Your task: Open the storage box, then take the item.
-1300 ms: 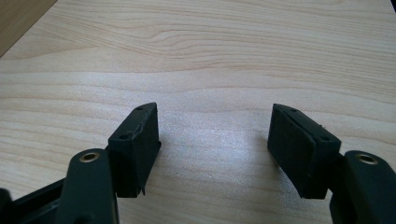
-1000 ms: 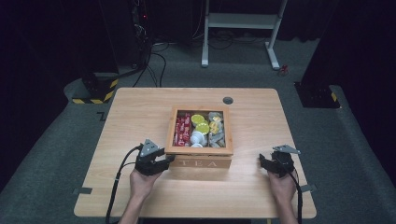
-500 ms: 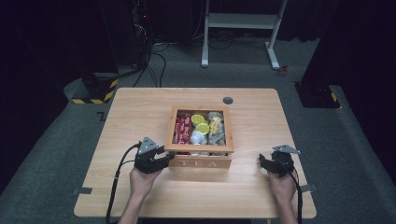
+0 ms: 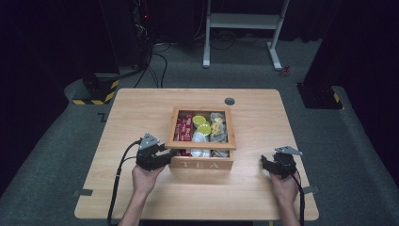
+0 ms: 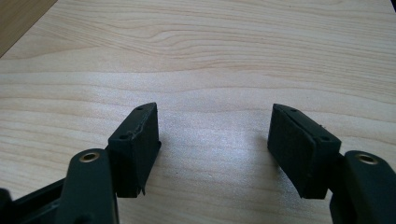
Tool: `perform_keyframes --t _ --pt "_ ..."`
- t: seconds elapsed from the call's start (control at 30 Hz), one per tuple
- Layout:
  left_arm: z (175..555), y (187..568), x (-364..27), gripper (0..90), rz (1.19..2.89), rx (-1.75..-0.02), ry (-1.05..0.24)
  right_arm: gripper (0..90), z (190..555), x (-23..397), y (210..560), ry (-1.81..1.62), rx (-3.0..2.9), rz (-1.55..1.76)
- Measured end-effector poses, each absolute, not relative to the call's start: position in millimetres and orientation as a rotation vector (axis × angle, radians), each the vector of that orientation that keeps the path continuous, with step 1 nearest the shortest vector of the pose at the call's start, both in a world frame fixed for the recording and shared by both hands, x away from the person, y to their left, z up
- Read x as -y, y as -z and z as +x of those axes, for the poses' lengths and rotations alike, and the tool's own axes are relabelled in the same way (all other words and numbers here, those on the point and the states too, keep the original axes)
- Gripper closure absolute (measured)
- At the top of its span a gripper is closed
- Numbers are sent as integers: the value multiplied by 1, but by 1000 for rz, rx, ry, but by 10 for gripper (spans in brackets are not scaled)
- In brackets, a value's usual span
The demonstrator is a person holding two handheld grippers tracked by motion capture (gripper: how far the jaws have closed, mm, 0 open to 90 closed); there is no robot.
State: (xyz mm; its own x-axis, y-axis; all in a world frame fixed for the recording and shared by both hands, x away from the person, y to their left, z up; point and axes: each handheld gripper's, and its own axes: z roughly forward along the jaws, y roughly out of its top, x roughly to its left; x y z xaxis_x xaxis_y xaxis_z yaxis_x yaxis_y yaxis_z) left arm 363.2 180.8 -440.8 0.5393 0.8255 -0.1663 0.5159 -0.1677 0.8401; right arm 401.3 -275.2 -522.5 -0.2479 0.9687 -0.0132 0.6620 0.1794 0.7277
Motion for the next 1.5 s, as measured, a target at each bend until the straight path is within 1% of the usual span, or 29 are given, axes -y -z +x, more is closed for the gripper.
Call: perform_keyframes --t 0.13,0.33,0.47,0.73,0.9,1.3,1.33,1.4,1.5 --pt "369 441 -178 571 1846 -1117 -397 340 402 275 523 -845 -1984 1525" --pt "371 438 -179 577 1848 -1112 -387 342 402 275 522 -847 -1988 1526" --pt "373 434 -181 596 1811 -1107 -361 342 402 275 523 -847 -1988 1522" --pt "375 435 -181 605 1829 -1100 -368 347 402 275 523 -845 -1988 1517" --pt "377 433 -181 605 1827 -1096 -370 379 402 275 522 -845 -1980 1519" --pt "385 428 -180 611 1824 -1095 -359 351 403 275 522 -849 -1991 1517" --pt "384 428 -179 613 1837 -1102 -365 361 402 275 522 -847 -1986 1520" --pt "383 428 -178 618 1839 -1109 -365 432 398 272 521 -856 -1987 1528" --pt "385 427 -179 623 1818 -1103 -351 473 394 272 521 -908 -2015 1510"
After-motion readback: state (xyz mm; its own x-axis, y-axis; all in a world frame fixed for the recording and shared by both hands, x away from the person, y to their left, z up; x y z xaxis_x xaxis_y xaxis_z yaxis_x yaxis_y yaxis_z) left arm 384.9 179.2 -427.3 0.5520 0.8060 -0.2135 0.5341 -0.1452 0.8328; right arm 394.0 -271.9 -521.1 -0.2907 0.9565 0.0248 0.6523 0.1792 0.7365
